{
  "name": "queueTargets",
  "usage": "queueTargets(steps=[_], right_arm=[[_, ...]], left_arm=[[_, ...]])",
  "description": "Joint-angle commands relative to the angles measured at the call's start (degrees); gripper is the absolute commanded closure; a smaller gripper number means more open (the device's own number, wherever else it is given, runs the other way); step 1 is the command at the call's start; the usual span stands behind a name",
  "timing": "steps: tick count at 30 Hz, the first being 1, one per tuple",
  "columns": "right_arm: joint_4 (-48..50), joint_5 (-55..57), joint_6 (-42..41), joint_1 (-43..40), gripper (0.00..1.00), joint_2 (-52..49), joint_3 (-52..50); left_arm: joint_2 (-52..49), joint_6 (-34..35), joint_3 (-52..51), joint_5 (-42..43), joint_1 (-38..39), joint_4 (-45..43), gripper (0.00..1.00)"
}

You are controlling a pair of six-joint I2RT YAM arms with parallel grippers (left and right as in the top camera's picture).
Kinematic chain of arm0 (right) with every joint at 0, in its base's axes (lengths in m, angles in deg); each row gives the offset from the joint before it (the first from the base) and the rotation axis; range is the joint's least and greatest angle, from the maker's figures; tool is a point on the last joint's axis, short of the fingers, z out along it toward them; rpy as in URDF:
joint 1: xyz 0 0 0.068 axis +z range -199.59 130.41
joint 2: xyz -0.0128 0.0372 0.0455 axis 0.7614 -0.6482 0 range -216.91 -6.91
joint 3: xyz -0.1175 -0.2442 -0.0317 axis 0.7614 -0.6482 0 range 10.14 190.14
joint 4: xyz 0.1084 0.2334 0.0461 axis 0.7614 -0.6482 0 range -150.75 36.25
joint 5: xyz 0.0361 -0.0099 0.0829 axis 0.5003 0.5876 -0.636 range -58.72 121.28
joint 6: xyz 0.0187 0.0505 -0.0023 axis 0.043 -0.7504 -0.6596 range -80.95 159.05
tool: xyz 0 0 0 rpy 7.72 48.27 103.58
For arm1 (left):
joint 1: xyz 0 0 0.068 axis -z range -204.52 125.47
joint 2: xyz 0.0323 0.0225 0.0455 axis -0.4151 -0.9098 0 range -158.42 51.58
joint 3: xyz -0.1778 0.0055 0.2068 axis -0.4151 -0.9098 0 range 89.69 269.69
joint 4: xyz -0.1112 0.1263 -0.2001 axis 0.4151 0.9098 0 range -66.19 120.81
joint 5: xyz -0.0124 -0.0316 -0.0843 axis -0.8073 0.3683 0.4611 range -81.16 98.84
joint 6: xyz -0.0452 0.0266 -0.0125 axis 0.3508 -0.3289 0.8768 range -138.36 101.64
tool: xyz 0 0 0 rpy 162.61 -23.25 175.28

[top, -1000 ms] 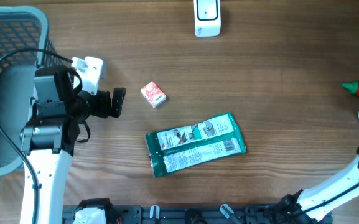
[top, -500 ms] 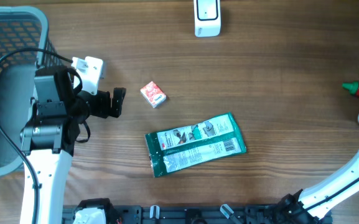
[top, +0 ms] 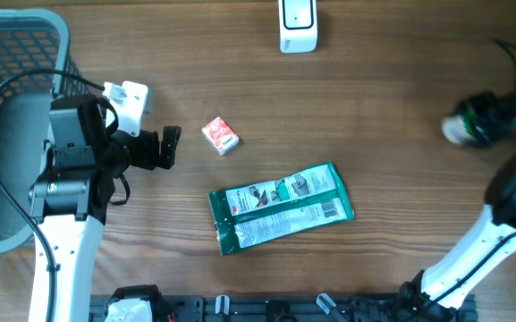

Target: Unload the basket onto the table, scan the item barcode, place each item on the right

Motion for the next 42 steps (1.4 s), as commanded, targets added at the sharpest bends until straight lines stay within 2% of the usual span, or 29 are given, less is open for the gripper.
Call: queueTargets(steps=[1, 6, 10, 14, 17, 22, 24, 28, 32, 38, 42], right_arm=[[1.9, -6.3, 1.0, 9.2, 0.63, 6.4, 0.1], [6.5, -6.3, 1.1, 19.0, 0.62, 7.0, 0.2], [9.8, -6.3, 1.2, 23.7, 0.64, 7.0, 2.0], [14.2, -5.6, 7.1, 28.2, 0.63, 7.0, 5.5], [16.2, -3.9, 8.0, 32.2, 0.63, 7.6, 7.2], [9.2, -9.7, 4.1, 35.4, 0.59, 10.1, 8.2], [1.6, -12.9, 1.2, 35.4, 0.58, 10.9, 8.2], [-8.6, -19.0, 3.3, 35.2, 0.62, 11.0, 8.2], [-15.2, -24.2, 5.8, 35.3, 0.62, 11.0, 8.2], [-17.0, -27.3, 7.2, 35.3, 0.62, 11.0, 8.2], [-12.4, -26.8, 7.1, 35.3, 0.61, 11.0, 8.2]], left_arm=[[-0.1, 0.5, -0.4, 1.1, -0.3, -0.1, 0.0], [-0.1, 0.5, -0.4, 1.1, -0.3, -0.1, 0.0], [-0.1, 0.5, -0.4, 1.1, -0.3, -0.1, 0.0], [-0.1, 0.5, -0.4, 1.1, -0.3, -0.1, 0.0], [-0.1, 0.5, -0.4, 1.1, -0.3, -0.1, 0.0], [-0.1, 0.5, -0.4, 1.1, -0.3, -0.1, 0.0], [-0.1, 0.5, -0.4, 1.1, -0.3, -0.1, 0.0], [-0.1, 0.5, -0.4, 1.1, -0.3, -0.1, 0.0], [-0.1, 0.5, -0.4, 1.1, -0.3, -0.1, 0.0], [-0.1, 0.5, -0.4, 1.1, -0.3, -0.1, 0.0], [-0.1, 0.5, -0.4, 1.1, -0.3, -0.1, 0.0]])
